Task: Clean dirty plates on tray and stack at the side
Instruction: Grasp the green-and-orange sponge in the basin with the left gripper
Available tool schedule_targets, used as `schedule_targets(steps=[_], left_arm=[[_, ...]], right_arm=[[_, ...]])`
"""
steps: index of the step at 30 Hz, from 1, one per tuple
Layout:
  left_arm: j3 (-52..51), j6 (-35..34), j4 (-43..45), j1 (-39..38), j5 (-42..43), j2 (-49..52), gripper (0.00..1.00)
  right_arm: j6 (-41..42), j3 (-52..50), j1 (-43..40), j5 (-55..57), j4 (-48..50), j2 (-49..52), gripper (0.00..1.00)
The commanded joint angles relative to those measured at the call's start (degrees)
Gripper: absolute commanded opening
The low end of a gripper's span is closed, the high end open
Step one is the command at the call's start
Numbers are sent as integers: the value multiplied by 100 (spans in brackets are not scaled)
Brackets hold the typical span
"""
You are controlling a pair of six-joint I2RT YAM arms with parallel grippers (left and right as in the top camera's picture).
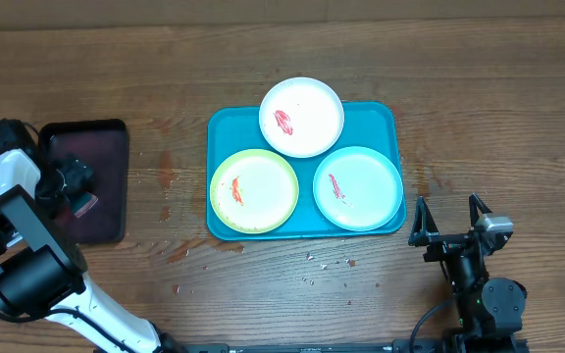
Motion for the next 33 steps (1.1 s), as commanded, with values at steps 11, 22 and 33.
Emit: schedule_targets(steps=[11,22,33], left_arm=[[-92,22,-879,22,890,96,100],[-92,26,-590,22,859,96,16],[-92,24,656,22,-144,96,100]], right_arm=[[-24,-59,28,55,37,-46,100],[-24,-59,28,55,37,-46,100],[-24,-59,28,55,37,-46,100]])
